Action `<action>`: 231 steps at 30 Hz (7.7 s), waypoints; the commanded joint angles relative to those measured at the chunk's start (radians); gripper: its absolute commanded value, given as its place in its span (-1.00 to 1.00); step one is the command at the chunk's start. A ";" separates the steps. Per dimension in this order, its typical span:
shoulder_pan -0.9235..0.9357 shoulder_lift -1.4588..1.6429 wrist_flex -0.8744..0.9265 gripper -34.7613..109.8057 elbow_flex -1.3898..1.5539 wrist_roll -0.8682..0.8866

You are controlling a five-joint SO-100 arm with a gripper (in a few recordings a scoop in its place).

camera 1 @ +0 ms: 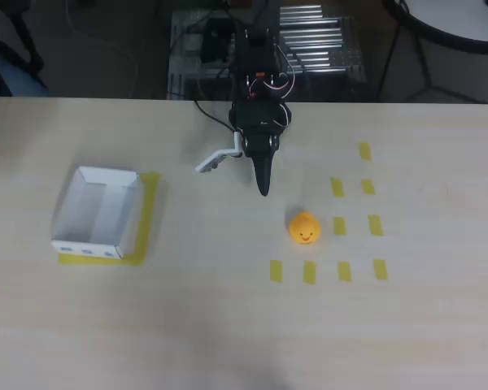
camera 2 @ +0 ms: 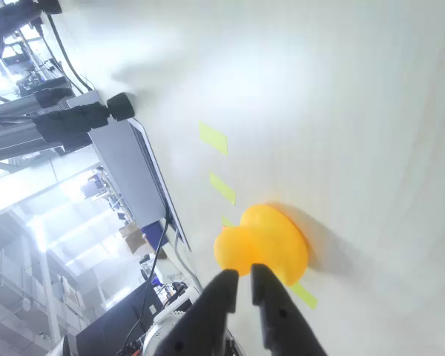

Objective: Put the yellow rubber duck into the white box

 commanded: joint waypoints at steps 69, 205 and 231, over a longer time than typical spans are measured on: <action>0.000 0.051 -0.021 -0.52 0.052 0.005; 1.063 -1.891 -0.149 -0.52 -1.548 -0.485; 0.750 -1.180 0.078 -0.52 -1.468 -0.166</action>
